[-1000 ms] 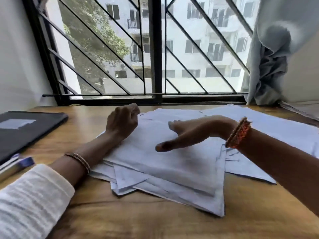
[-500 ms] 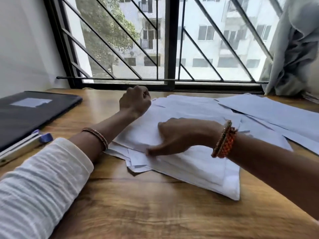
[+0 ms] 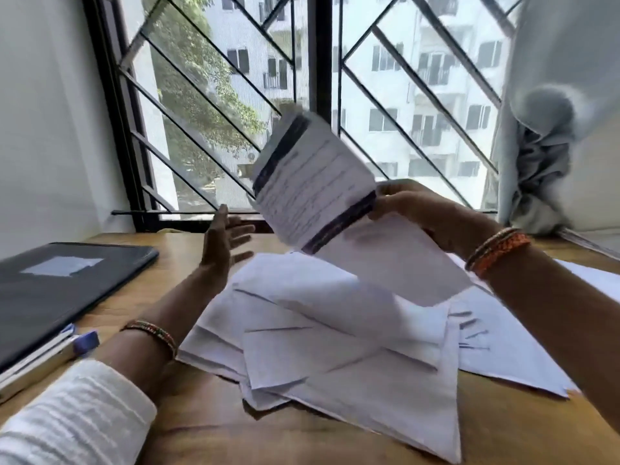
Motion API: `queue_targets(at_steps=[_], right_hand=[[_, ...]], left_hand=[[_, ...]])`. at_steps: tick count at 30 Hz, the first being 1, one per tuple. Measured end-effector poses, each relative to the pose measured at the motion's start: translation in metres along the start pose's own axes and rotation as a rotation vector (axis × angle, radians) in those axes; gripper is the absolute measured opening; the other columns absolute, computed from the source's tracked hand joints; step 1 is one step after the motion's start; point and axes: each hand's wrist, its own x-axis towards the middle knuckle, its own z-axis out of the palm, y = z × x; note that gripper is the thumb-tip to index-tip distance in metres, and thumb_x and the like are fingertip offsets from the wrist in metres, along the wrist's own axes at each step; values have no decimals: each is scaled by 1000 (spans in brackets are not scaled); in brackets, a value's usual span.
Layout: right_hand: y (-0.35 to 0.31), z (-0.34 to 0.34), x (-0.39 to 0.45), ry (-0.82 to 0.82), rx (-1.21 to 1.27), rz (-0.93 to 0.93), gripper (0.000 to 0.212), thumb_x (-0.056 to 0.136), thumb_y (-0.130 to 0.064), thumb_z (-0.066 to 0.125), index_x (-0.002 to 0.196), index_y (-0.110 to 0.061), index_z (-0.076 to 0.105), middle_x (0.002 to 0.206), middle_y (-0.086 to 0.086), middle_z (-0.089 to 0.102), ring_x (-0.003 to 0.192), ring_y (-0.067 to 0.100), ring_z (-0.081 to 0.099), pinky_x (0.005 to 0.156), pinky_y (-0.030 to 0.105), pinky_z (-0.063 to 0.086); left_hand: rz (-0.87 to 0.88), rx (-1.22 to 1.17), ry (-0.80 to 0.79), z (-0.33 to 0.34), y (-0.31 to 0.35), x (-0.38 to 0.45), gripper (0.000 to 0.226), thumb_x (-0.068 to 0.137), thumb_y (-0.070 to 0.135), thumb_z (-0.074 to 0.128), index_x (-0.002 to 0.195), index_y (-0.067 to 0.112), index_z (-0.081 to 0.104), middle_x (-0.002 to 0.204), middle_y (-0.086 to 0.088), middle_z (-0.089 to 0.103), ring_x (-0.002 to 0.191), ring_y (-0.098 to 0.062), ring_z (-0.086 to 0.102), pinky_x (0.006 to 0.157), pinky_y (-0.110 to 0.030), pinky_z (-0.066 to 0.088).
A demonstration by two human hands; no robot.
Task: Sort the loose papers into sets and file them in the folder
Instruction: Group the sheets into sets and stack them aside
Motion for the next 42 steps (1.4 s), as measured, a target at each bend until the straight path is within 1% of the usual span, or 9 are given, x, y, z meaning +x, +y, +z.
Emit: queue_targets(at_steps=[4,7,12,27,31,35,38,40,42], right_hand=[[19,-28,10,217,586,-112,46,73,17,41,114,8,59,89,18,67,64,24,67,55,28,56],[45,-32,8,349,596,-55,42,63,14,53,103,4,63,84,18,66,59,23,67,51,29,54],[72,-41,5,453,527,17,38,71,24,53,91,-6,65,65,7,69,53,18,66,48,28,55],[78,-45,5,380,471,-22,31,83,13,54,84,-15,68,72,1,66,63,14,65,60,28,57],[75,-39,-3,279,354,-1,14,83,4,63,86,-8,69,76,9,68,64,21,62,56,30,54],[70,-60,4,870,-158,-159,14,79,-10,67,67,-4,65,67,12,67,64,23,60,55,28,52],[56,-77,-10,1195,-466,-372,22,79,-17,63,68,2,66,68,26,67,61,12,53,56,32,39],[51,-89,-28,1277,-678,-501,8,77,1,63,76,7,69,74,29,68,62,14,56,60,32,33],[53,-102,-44,1201,-850,-504,28,74,8,54,92,-1,74,89,21,72,81,26,68,72,28,43]], left_hand=[[-49,-16,-357,20,7,-18,87,67,86,41,119,19,56,110,-4,68,106,-23,62,85,-43,49],[93,49,-475,52,11,-42,49,78,55,64,108,16,67,108,-10,71,95,-25,67,83,-46,52],[185,41,-311,78,-7,-54,12,83,2,69,90,11,67,74,-4,74,60,-14,68,52,-26,54],[154,18,-265,65,-22,-44,12,88,1,61,93,11,65,71,1,73,60,-12,69,55,-24,56],[160,11,-301,65,-23,-45,12,88,0,60,95,8,65,73,1,72,61,-12,66,55,-22,55],[181,210,-308,59,-22,-43,6,93,13,58,98,16,60,91,-7,70,83,-22,67,73,-33,55],[429,641,-306,43,-21,-37,18,91,12,61,108,16,57,101,-6,68,93,-20,65,82,-34,52],[575,880,-363,31,-21,-34,27,89,9,61,116,11,57,107,-4,66,97,-16,63,85,-27,48],[654,1027,-405,20,-24,-30,30,89,10,61,119,10,56,110,-5,66,102,-19,62,88,-27,44]])
